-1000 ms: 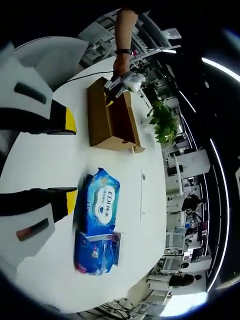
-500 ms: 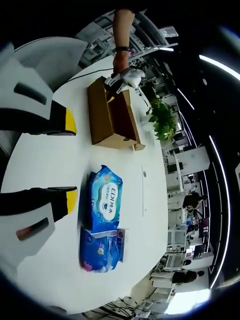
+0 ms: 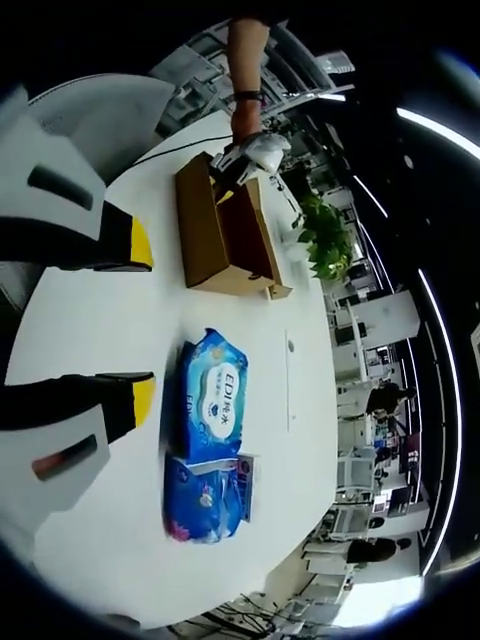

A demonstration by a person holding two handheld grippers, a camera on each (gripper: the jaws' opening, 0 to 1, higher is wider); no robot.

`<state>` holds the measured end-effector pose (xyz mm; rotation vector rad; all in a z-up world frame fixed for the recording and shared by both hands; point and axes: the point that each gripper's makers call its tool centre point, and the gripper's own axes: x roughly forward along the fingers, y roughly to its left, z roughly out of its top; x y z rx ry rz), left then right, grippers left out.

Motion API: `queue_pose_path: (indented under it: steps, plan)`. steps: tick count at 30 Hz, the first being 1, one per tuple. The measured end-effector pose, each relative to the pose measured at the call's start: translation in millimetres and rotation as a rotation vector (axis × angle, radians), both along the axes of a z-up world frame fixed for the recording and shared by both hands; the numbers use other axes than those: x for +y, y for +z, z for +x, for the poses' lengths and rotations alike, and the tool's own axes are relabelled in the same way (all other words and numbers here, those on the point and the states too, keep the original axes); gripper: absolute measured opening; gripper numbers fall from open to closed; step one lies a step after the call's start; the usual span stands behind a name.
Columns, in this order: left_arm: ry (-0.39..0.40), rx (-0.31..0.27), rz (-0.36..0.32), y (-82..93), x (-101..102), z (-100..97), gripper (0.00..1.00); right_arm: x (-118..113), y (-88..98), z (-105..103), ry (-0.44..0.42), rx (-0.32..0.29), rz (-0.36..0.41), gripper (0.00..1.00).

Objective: Operate the shoe box by opening the lid, removing the specified soft item, and placing it in the target area until the item is outside and the box remains undamaged.

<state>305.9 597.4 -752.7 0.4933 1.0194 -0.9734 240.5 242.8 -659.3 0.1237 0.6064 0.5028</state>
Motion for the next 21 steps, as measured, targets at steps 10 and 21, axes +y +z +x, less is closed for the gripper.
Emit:
queue_pose_path:
  steps: [10,21]
  plan:
    - [-0.085,0.047,-0.011,-3.3,-10.0,-22.4,0.39,-2.5,-5.4,-4.4,-0.011,0.015,0.007,0.37]
    - [-0.274,-0.043,0.181,-13.8,17.3,-20.4,0.37,-1.8,-4.9,-4.8,-0.015,0.015,0.004,0.36]
